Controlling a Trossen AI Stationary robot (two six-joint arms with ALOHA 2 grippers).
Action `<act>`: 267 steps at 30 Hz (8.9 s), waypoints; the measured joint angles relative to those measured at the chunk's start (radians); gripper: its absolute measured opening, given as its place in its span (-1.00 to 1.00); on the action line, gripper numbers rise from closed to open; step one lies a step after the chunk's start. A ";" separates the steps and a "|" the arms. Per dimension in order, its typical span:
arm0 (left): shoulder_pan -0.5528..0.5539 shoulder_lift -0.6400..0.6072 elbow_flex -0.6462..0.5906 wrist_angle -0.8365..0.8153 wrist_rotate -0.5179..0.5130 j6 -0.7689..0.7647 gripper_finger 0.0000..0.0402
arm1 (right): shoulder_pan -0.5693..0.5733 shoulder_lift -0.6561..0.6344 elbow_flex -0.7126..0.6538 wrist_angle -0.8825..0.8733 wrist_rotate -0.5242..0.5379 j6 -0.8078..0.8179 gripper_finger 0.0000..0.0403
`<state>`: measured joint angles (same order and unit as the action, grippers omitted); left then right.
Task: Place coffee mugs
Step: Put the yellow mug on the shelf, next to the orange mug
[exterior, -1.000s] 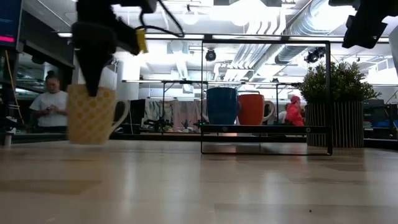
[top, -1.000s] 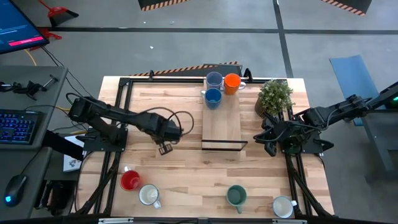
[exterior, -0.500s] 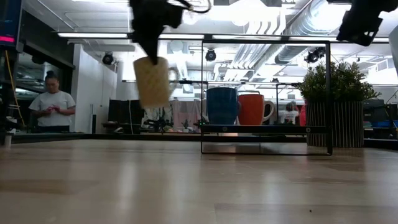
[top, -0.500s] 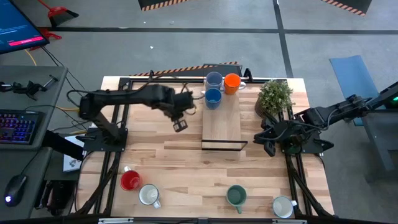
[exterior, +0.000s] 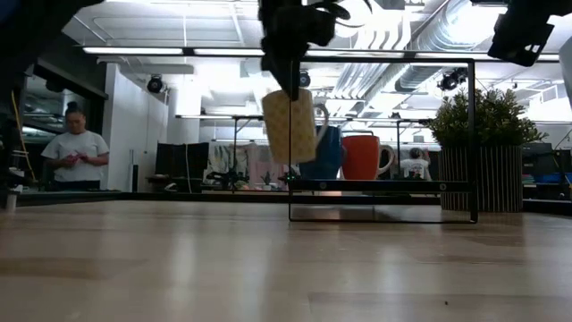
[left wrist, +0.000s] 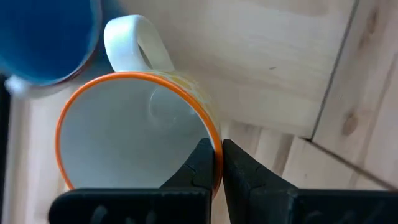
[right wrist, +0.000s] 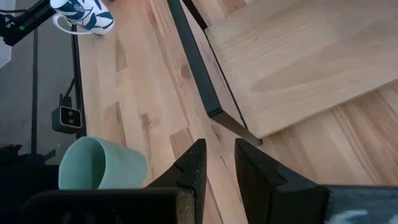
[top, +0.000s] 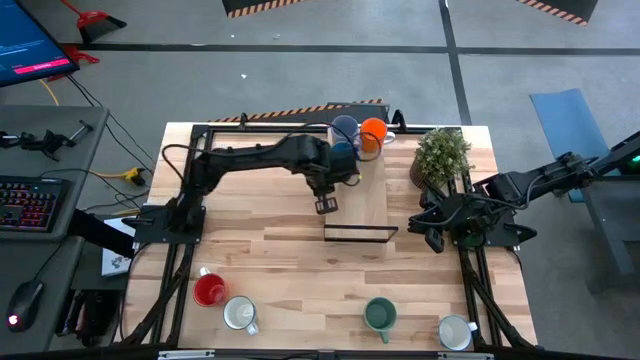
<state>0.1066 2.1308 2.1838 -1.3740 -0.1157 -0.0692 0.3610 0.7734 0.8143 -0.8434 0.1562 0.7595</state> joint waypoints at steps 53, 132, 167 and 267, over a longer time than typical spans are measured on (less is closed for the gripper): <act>-0.070 0.090 0.114 0.147 0.025 0.055 -0.63 | 0.000 0.000 0.000 -0.013 -0.002 -0.019 -0.68; -0.005 0.030 -0.119 0.389 0.047 0.126 -0.63 | 0.000 0.000 0.000 -0.047 0.015 -0.028 -0.68; -0.096 -0.813 -0.838 0.193 0.048 -0.143 -0.63 | -0.481 0.253 0.097 0.509 -0.243 -0.683 -0.68; -0.101 -0.867 -1.043 0.504 -0.007 -0.190 -0.63 | -0.611 0.684 0.374 0.002 -0.218 -0.796 -0.79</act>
<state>0.0059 1.2636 1.1412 -0.8700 -0.1230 -0.2588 -0.2502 1.4574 1.1885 -0.8413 -0.0616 -0.0362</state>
